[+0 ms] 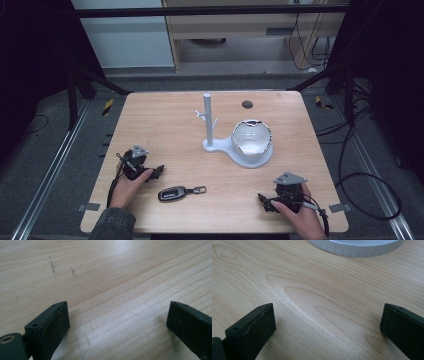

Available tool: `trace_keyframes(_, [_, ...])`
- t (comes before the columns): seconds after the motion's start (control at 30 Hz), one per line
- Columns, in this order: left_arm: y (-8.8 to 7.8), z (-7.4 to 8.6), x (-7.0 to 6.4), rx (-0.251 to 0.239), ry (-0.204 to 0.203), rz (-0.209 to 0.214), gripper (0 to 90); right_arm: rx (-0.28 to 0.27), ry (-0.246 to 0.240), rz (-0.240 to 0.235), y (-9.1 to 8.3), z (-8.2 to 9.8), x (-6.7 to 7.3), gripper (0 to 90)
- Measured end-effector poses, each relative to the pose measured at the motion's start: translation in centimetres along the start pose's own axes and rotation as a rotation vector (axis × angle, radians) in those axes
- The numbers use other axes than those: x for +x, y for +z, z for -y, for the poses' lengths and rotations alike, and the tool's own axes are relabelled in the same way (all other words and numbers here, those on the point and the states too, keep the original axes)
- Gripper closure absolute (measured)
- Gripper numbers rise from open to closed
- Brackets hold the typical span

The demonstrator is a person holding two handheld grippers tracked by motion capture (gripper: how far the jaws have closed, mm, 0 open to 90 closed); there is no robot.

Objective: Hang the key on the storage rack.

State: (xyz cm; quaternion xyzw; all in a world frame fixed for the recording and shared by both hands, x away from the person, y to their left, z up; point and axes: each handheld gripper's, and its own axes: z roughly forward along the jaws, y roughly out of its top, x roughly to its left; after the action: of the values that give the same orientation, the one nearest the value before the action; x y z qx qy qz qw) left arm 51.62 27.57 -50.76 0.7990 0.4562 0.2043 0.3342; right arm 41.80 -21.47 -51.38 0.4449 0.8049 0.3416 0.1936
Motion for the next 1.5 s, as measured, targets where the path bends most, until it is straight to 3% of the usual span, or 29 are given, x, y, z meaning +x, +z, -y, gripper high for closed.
trace_keyframes(0.3, [-0.1, 0.0, -0.1, 0.011, 0.008, 0.002, 2.1, 0.000, 0.001, 0.000, 0.0, 0.0, 0.0, 0.4])
trace_keyframes(0.47, [-0.7, -0.1, -0.3, 0.022, 0.027, -0.016, 6.6, 0.000, 0.000, 0.000, 0.0, 0.0, 0.0, 0.4])
trace_keyframes(0.53, [-1.2, -0.2, -0.4, -0.006, 0.028, -0.020, 7.2, 0.000, 0.001, 0.000, 0.0, 0.0, 0.0, 0.4])
trace_keyframes(0.57, [-2.0, -0.4, -0.5, -0.055, 0.036, -0.032, 7.3, 0.000, 0.002, -0.001, 0.0, 0.0, 0.0, 0.4])
trace_keyframes(0.6, [-2.0, -0.4, -0.5, -0.055, 0.036, -0.032, 7.4, 0.000, 0.002, -0.001, 0.0, 0.0, 0.0, 0.4])
trace_keyframes(0.63, [-2.7, -0.6, -0.6, -0.092, 0.032, -0.034, 7.3, 0.000, 0.001, 0.001, 0.0, 0.0, 0.0, 0.4])
trace_keyframes(0.8, [-3.6, -0.9, -1.5, -0.125, 0.054, -0.006, 6.5, 0.000, 0.001, 0.000, 0.0, 0.0, 0.0, 0.3])
trace_keyframes(0.83, [-3.8, -0.9, -2.3, -0.123, 0.102, 0.000, 5.8, 0.000, 0.001, 0.000, 0.0, 0.0, 0.0, 0.3])
trace_keyframes(0.87, [-3.8, -0.9, -2.3, -0.123, 0.102, 0.000, 5.5, 0.000, 0.001, 0.000, 0.0, 0.0, 0.0, 0.3])
trace_keyframes(1.0, [-4.1, -1.3, -3.8, -0.110, 0.167, 0.013, 5.5, 0.001, -0.005, -0.011, 0.1, -0.1, -0.2, 0.4])
trace_keyframes(1.03, [-4.2, -1.8, -4.9, -0.098, 0.209, 0.037, 5.5, 0.000, -0.002, -0.011, 0.1, -0.1, -0.3, 0.4])
trace_keyframes(1.07, [-4.2, -1.8, -4.9, -0.098, 0.209, 0.037, 5.5, 0.001, 0.000, -0.006, 0.2, -0.2, -0.5, 0.4])
trace_keyframes(1.1, [-4.3, -2.1, -5.5, -0.085, 0.239, 0.047, 5.5, 0.001, 0.000, -0.006, 0.2, -0.2, -0.5, 0.4])
trace_keyframes(1.17, [-4.4, -2.8, -6.9, -0.044, 0.309, 0.061, 5.5, -0.002, -0.001, 0.009, 0.4, -0.3, -0.9, 0.4])
trace_keyframes(1.2, [-4.4, -3.5, -8.2, -0.002, 0.367, 0.091, 5.5, -0.002, 0.001, 0.010, 0.4, -0.3, -0.8, 0.4])
trace_keyframes(1.3, [-4.3, -4.3, -9.3, 0.036, 0.395, 0.141, 5.6, 0.001, 0.018, 0.011, 0.3, -0.3, -0.7, 0.4])
trace_keyframes(1.4, [-4.2, -5.4, -10.7, 0.096, 0.442, 0.185, 5.5, 0.000, 0.016, 0.014, 0.2, -0.2, -0.7, 0.4])
trace_keyframes(1.43, [-4.1, -6.1, -11.5, 0.137, 0.485, 0.201, 5.6, 0.000, 0.015, 0.014, 0.2, -0.2, -0.7, 0.4])
trace_keyframes(1.5, [-4.1, -6.4, -11.9, 0.157, 0.508, 0.208, 5.5, 0.000, 0.016, 0.015, 0.2, -0.2, -0.7, 0.4])
